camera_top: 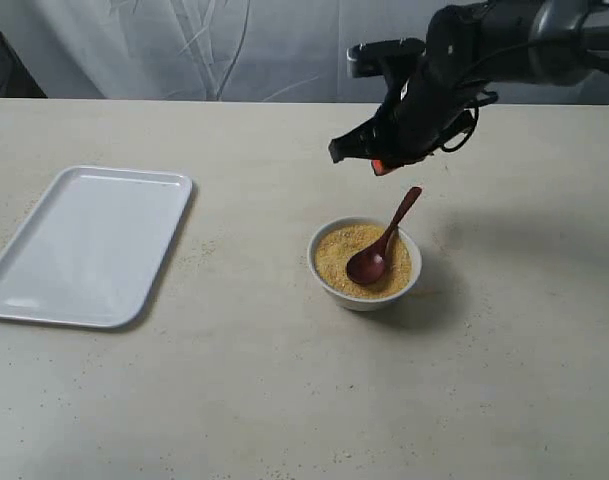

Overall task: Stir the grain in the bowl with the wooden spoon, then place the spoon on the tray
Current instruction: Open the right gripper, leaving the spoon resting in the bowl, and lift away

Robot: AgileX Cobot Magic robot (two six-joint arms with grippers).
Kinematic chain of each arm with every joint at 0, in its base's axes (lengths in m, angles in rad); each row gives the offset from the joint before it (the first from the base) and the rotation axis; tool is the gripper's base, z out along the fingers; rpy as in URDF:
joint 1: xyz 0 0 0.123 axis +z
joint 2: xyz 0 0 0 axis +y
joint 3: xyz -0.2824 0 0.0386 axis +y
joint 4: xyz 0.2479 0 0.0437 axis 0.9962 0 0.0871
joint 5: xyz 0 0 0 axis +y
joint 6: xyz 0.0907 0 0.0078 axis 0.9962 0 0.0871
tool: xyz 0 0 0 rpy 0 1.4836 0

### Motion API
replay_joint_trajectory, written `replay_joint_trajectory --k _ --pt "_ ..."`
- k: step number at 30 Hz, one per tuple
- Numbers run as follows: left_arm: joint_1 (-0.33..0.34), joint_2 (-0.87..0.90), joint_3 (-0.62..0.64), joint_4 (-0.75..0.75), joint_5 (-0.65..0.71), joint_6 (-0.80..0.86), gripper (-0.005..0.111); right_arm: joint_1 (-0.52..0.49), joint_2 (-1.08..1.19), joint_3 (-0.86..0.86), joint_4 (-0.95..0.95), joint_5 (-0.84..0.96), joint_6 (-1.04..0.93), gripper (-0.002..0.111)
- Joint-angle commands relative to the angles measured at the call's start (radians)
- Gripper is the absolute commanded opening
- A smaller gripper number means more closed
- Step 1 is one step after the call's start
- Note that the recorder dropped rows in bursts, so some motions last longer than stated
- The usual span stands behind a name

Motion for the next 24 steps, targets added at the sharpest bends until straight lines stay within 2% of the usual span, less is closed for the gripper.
replay_joint_trajectory --k 1,12,24 --pt "-0.004 -0.005 0.002 0.002 -0.007 -0.004 0.0 -0.027 0.081 -0.042 -0.06 0.065 -0.008 0.001" --pt "-0.004 -0.005 0.002 0.002 -0.007 -0.004 0.0 -0.03 0.087 -0.042 -0.076 0.26 -0.003 0.001" --pt "-0.004 -0.005 0.002 0.002 -0.007 -0.004 0.0 -0.03 0.085 -0.042 -0.065 0.351 0.102 0.001"
